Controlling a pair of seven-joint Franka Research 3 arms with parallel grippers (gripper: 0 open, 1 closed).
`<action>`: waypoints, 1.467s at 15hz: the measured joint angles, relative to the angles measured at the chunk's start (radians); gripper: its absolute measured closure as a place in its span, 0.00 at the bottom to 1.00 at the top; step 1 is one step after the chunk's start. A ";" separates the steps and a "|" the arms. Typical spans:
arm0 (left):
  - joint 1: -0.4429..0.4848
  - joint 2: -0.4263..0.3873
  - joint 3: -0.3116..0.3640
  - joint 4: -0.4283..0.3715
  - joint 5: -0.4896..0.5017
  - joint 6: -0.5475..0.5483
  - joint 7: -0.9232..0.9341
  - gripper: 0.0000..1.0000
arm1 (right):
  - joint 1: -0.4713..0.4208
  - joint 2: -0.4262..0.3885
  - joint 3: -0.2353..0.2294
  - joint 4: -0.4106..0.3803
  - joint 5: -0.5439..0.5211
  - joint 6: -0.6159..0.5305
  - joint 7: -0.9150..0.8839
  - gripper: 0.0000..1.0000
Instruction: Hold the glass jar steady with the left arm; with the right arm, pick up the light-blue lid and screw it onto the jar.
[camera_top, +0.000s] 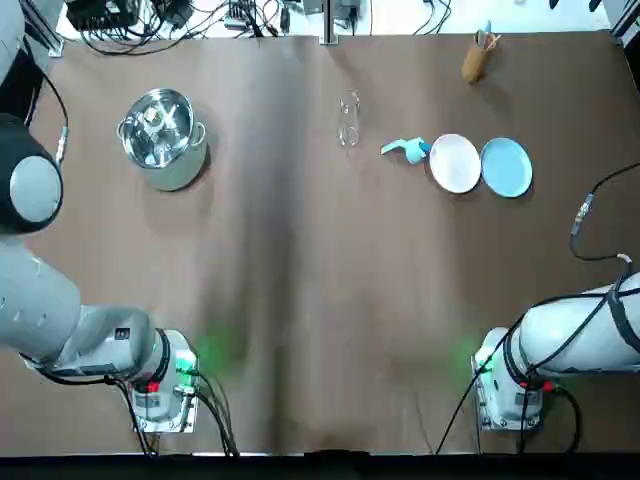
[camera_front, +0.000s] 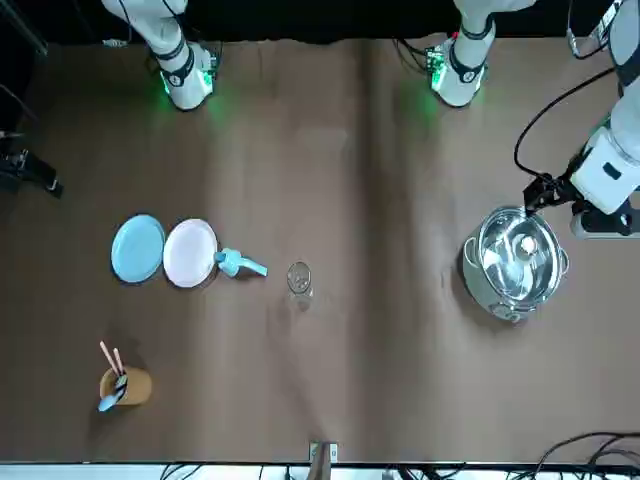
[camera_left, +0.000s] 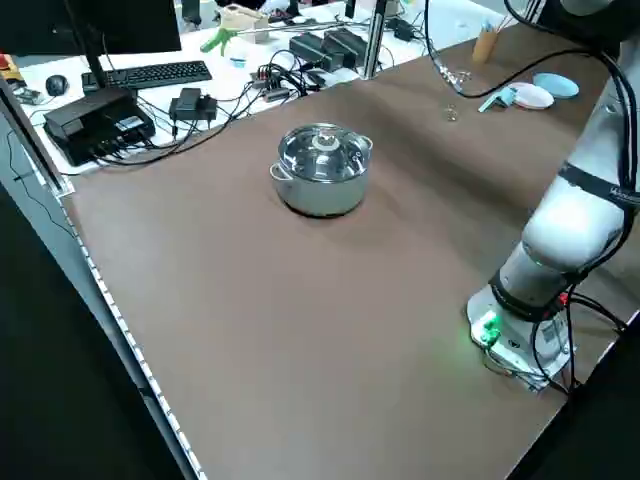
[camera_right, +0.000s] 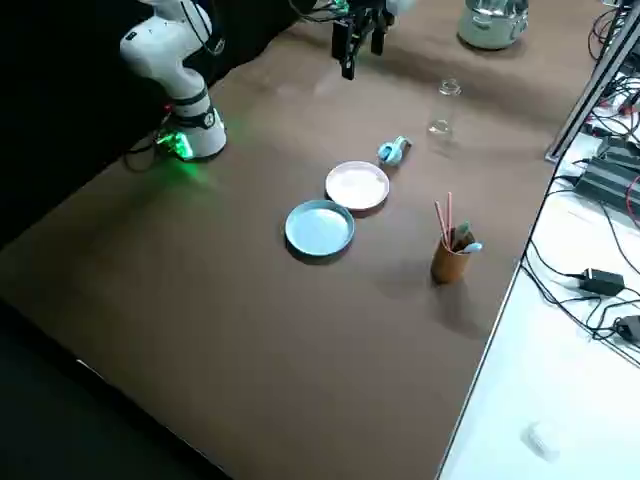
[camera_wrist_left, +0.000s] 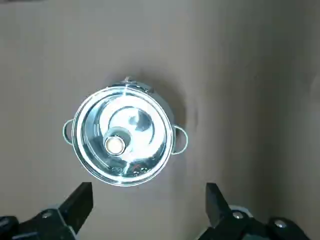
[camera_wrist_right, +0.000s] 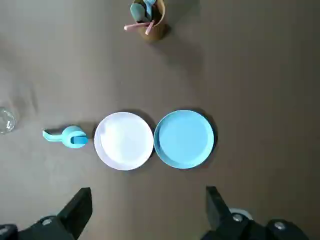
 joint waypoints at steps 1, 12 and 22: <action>0.001 0.000 0.003 0.000 0.000 -0.001 0.003 0.00 | 0.000 0.000 0.000 0.000 0.000 0.000 0.000 0.00; -0.013 0.030 -0.009 -0.006 -0.029 -0.008 0.050 0.00 | 0.001 0.000 0.001 0.000 0.000 0.000 0.000 0.00; 0.018 0.174 -0.019 0.013 -0.452 -0.001 0.133 0.00 | 0.021 0.072 0.009 -0.027 0.174 0.065 0.000 0.00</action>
